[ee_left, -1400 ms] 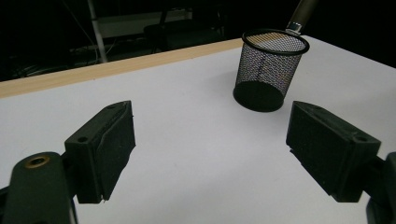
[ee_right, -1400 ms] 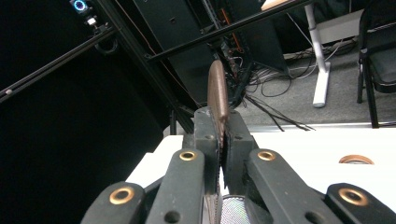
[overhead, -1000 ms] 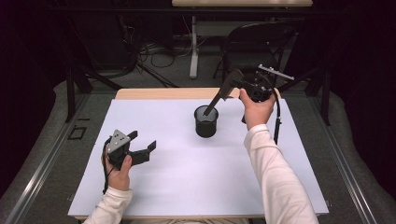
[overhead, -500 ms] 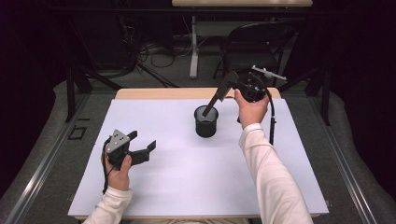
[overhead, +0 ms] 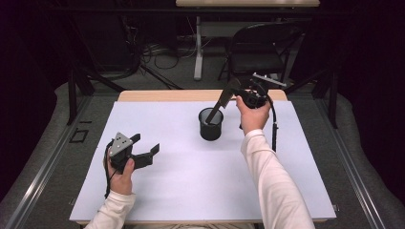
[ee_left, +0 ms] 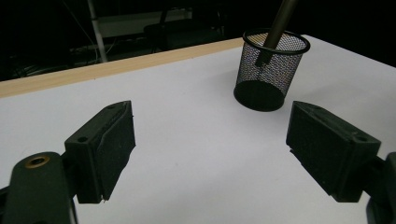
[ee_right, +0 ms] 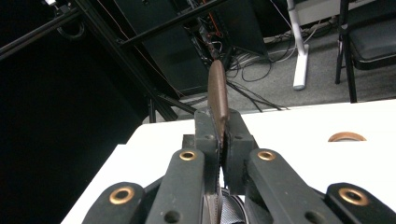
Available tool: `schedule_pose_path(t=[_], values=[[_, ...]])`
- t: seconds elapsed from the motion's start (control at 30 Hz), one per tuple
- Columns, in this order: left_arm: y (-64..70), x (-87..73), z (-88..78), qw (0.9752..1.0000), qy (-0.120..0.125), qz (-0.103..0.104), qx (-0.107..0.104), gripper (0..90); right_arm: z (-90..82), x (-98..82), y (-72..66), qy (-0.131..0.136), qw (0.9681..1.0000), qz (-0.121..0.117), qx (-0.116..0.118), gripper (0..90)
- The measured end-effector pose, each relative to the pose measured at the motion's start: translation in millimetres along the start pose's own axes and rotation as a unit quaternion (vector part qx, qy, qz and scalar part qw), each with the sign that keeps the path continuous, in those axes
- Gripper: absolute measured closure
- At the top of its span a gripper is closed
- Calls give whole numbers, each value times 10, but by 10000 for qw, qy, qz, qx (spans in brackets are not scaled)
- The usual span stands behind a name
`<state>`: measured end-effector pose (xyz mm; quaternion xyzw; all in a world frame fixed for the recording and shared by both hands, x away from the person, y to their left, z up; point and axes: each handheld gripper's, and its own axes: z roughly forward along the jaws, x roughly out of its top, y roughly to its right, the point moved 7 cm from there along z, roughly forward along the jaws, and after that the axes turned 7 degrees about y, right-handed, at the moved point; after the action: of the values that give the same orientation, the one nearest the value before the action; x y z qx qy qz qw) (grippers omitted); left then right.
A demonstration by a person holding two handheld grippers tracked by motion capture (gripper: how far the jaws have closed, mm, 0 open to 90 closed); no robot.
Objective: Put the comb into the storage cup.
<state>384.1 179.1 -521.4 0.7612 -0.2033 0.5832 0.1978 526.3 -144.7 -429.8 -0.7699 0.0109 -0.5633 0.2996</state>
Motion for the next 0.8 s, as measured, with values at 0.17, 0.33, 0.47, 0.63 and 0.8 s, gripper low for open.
schedule_pose_path(t=[0.17, 0.33, 0.47, 0.63, 0.8], values=[[-1, -3, 1, 10000, -8, 4, 1, 157, 36, -83, 30, -88, 10000, -1, -38, 872], [-1, -2, 0, 10000, -2, 12, 4, 157, 63, -144, 39, -122, 9999, 7, -36, 872], [-1, -4, 0, 10000, -12, 21, 0, 157, 85, -198, 49, -160, 9999, 15, -44, 872], [2, -4, 0, 10000, -8, 23, -4, 157, 109, -266, 72, -228, 9997, 29, -62, 873], [1, -3, -3, 10000, -15, 30, -4, 157, 134, -303, 67, -253, 9997, 27, -50, 872]])
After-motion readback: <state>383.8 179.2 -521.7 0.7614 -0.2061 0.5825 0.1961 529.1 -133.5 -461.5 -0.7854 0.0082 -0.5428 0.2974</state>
